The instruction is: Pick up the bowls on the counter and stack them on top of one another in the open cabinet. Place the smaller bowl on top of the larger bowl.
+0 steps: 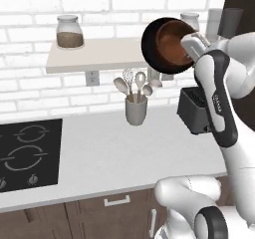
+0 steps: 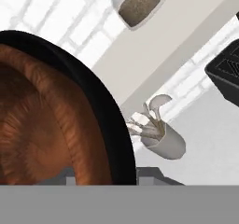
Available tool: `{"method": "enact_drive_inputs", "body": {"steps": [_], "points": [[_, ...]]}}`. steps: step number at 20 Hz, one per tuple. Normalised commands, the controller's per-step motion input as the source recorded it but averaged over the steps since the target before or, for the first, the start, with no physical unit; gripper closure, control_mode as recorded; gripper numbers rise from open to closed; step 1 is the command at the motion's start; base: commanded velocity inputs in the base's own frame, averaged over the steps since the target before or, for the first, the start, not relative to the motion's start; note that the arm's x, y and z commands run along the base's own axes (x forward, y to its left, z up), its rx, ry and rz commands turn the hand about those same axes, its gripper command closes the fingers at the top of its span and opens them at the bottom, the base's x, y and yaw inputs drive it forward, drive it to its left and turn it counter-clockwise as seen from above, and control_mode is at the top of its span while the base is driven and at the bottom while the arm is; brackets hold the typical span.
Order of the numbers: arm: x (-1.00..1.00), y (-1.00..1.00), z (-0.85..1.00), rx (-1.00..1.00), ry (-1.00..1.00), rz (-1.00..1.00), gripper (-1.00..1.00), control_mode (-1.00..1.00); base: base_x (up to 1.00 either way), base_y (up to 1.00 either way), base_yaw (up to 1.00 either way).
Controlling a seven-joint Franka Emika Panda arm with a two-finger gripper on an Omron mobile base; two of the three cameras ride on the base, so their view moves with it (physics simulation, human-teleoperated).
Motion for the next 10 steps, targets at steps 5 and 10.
{"method": "enact_drive_inputs", "body": {"steps": [5, 10], "points": [[0.82, 0.34, 0.21, 0.17, 0.15, -0.23, 1.0, -1.0, 0.0, 0.0, 0.0], [0.62, 0.19, 0.04, 0.0, 0.26, -0.15, 1.0, -1.0, 0.0, 0.0, 0.0]]}}
